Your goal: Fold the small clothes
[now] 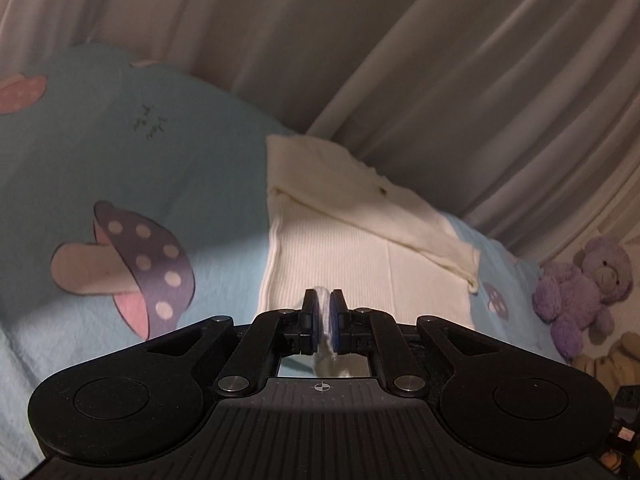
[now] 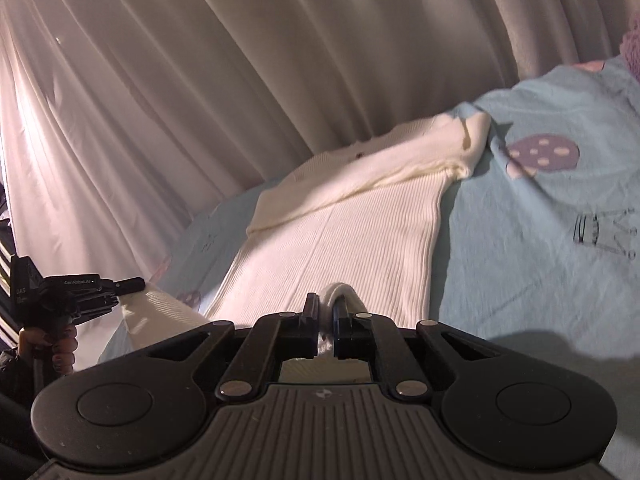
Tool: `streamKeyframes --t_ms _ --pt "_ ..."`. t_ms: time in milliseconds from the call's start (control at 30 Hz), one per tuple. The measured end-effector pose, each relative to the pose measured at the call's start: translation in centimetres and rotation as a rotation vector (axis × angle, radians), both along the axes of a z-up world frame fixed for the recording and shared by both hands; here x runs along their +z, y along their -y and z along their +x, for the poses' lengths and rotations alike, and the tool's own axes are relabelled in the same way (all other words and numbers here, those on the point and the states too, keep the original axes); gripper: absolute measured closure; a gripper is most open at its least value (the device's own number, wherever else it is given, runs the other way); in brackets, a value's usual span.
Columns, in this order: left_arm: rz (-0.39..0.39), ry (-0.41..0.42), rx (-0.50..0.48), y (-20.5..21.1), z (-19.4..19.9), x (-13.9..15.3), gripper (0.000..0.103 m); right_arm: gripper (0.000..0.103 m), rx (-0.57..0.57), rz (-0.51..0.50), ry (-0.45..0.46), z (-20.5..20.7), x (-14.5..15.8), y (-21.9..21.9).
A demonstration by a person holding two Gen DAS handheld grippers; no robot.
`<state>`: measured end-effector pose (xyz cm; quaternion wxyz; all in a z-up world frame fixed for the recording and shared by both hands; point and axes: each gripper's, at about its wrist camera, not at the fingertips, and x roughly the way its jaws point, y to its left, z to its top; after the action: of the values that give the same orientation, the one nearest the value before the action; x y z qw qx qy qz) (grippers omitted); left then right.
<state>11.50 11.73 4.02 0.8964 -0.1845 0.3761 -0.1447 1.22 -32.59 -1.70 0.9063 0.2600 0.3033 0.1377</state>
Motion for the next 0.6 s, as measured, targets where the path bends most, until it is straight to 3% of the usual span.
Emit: streamKeyframes --t_ms 200,267,300,333,367,500,600 --pt "0.119 0.123 0.117 2.4 4.7 -0.2 0.094 0.094 -0.166 -0.148 0.052 4.4 0.0 -1.0" --pt "0.156 0.151 0.124 3.0 5.2 -0.7 0.081 0.089 -0.229 -0.204 0.051 5.0 -0.3 -1.3" --pt "0.168 0.151 0.098 3.2 5.4 -1.0 0.064 0.086 -0.228 -0.234 0.045 5.2 -0.5 -1.5" --pt "0.171 0.137 0.054 3.4 5.6 -1.6 0.053 0.083 -0.217 -0.255 0.036 5.4 -0.9 -1.6" --pt "0.177 0.116 0.02 3.6 5.8 -2.3 0.051 0.08 -0.211 -0.273 0.015 5.5 -1.2 -1.8" --pt "0.182 -0.01 -0.039 3.2 6.5 -5.3 0.051 0.079 -0.14 -0.292 -0.066 6.2 -2.8 -2.4" --pt "0.181 -0.054 -0.068 3.3 6.4 -6.8 0.051 0.079 -0.1 -0.306 -0.083 6.8 -3.2 -3.0"
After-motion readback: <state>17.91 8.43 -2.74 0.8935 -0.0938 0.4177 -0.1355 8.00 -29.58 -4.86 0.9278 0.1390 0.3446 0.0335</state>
